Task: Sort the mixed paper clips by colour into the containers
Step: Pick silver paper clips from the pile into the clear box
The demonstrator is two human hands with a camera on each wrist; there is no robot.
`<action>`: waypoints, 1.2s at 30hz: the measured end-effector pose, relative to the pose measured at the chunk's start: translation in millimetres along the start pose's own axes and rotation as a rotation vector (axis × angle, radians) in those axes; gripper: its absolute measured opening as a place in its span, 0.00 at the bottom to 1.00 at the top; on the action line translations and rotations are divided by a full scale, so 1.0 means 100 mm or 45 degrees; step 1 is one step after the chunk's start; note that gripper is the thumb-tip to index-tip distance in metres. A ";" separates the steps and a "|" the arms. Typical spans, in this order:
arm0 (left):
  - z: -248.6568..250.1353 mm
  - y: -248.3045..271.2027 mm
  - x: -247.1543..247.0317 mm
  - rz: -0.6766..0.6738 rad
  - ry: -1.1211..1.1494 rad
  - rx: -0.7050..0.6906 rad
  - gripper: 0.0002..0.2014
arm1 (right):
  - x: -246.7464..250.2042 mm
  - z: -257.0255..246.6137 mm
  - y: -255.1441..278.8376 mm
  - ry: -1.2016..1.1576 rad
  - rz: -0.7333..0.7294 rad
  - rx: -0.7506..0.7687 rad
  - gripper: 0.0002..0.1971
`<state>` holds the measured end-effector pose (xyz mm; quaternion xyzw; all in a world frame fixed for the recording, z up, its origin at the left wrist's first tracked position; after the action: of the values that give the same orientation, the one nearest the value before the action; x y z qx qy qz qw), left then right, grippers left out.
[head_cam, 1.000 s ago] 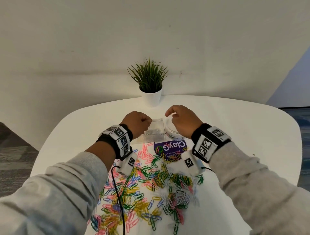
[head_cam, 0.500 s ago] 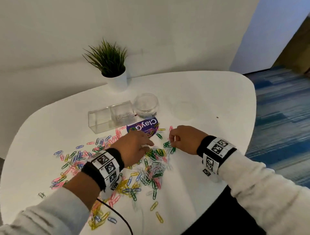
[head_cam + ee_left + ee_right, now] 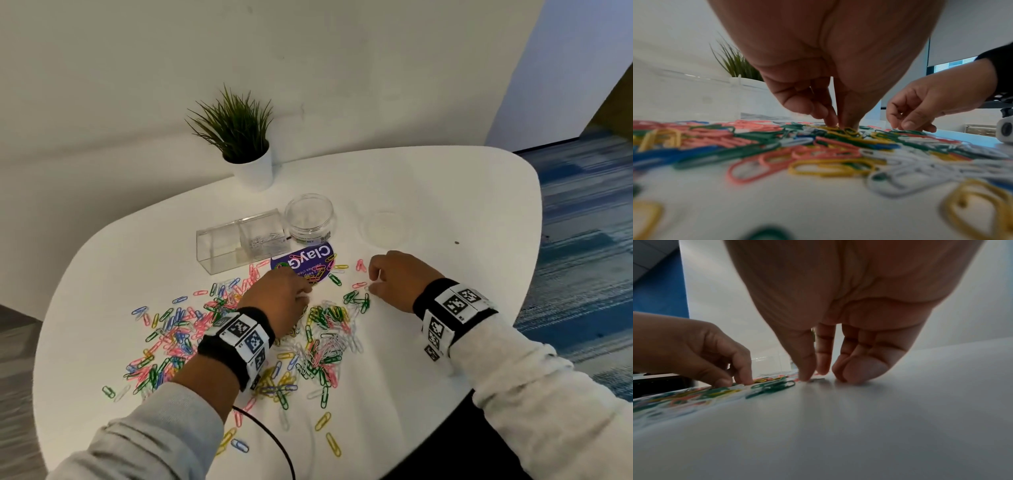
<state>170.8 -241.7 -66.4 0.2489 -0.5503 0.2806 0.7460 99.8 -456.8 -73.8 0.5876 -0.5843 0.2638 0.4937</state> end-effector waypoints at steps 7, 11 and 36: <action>-0.07 0.05 0.04 -0.028 0.042 0.049 0.08 | -0.09 -0.10 -0.04 0.116 -0.028 0.039 0.04; -0.01 0.06 0.04 -0.034 0.032 0.035 0.07 | -0.12 -0.13 -0.03 0.164 -0.036 0.002 0.08; 0.01 0.05 -0.10 0.031 -0.088 -0.104 0.06 | -0.05 -0.09 0.00 0.113 0.010 -0.020 0.13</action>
<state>164.1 -239.9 -75.2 0.2210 -0.5897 0.2584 0.7325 101.4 -446.9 -74.7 0.5690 -0.5664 0.2868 0.5226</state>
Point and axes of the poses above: each hand's wrist, its own y-axis away from the middle knuckle, its own x-axis out of the back of the hand, z = x × y, the point moved 5 cm from there along -y, towards the middle knuckle, and after that the axes turned 2 degrees about -x, right-handed, at the moved point
